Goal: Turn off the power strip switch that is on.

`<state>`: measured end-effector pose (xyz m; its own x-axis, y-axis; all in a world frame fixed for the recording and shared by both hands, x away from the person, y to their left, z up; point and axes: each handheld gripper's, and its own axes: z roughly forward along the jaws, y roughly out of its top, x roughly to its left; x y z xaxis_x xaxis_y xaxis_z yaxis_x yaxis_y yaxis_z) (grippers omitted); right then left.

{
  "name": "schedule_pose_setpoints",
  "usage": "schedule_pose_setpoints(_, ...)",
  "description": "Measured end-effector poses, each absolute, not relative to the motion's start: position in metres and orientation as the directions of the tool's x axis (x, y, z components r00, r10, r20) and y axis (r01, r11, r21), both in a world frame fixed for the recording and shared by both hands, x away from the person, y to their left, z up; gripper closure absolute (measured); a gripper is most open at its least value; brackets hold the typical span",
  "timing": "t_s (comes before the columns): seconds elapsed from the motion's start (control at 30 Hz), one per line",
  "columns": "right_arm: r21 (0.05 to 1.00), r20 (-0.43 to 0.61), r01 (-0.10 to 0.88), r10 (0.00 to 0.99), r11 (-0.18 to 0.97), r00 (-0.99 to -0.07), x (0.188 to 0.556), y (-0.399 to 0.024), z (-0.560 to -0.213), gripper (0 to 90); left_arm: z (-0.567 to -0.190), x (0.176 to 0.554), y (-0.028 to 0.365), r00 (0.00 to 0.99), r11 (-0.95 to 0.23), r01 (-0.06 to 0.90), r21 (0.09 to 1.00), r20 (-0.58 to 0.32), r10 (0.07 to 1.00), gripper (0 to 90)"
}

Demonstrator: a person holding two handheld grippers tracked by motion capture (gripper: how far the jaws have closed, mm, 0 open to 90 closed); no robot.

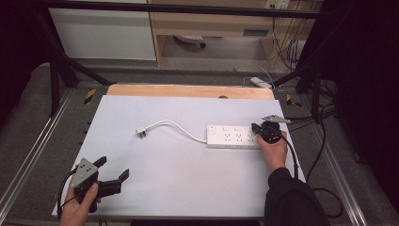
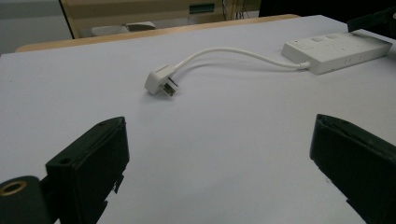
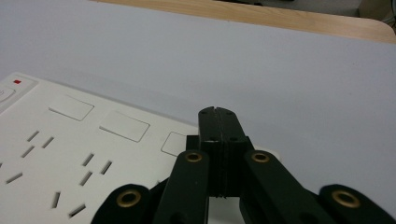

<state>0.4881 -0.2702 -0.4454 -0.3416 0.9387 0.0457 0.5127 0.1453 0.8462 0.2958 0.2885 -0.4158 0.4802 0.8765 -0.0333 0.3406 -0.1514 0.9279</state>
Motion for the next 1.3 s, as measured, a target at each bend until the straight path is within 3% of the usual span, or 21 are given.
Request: schedule_pose_setpoints(1.3, 0.853, 0.061, 0.506, 0.939, 0.127, -0.339, 0.4891, -0.2720, -0.4417, 90.0, -0.4160, 0.2960, 0.2891, 0.480, -0.151, 0.342, 0.928, -0.034, 0.877, 4.5)
